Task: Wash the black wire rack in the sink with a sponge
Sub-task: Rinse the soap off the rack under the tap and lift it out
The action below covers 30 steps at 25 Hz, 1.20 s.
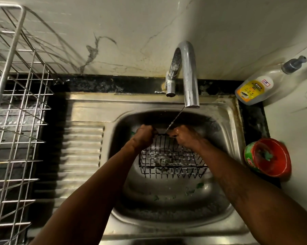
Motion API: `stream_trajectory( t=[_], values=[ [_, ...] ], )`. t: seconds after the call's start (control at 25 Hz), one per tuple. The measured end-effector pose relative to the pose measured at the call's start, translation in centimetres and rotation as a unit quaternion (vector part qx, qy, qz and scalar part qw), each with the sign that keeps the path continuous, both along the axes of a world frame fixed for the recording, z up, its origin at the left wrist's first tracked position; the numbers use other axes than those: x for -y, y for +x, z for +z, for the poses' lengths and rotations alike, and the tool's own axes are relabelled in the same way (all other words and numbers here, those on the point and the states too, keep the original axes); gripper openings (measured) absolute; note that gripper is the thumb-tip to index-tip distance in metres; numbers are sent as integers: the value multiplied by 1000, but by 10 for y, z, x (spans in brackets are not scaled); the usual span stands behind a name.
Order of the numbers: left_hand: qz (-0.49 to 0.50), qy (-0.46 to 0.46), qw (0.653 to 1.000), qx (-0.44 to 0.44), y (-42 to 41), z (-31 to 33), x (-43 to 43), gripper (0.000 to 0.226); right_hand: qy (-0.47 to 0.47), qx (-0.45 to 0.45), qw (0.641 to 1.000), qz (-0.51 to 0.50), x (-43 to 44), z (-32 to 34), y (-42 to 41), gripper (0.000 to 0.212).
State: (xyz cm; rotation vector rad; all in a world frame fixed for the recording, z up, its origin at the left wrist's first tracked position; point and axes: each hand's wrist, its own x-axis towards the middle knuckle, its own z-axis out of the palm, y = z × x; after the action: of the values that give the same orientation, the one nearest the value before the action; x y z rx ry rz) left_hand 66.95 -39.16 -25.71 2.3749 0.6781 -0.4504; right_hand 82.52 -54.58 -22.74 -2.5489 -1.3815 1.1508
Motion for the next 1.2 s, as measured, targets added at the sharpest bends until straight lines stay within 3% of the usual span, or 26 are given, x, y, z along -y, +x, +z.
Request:
stream_trajectory(
  t=[0.12, 0.44, 0.68, 0.92, 1.2],
  values=[
    [-10, -2, 1000, -6, 6, 7, -2, 18, 13, 8, 1000, -2, 16, 1, 14, 39],
    [39, 16, 997, 64, 20, 8, 23, 15, 59, 34, 996, -59, 6, -4, -4, 22],
    [11, 9, 997, 82, 33, 11, 23, 15, 60, 46, 996, -46, -6, -1, -10, 21],
    [-13, 18, 995, 94, 32, 13, 20, 20, 90, 60, 988, -113, -13, -4, -22, 18],
    [-47, 1, 998, 41, 31, 11, 8, 23, 66, 152, 986, -32, -34, 1, -47, 23]
  ],
)
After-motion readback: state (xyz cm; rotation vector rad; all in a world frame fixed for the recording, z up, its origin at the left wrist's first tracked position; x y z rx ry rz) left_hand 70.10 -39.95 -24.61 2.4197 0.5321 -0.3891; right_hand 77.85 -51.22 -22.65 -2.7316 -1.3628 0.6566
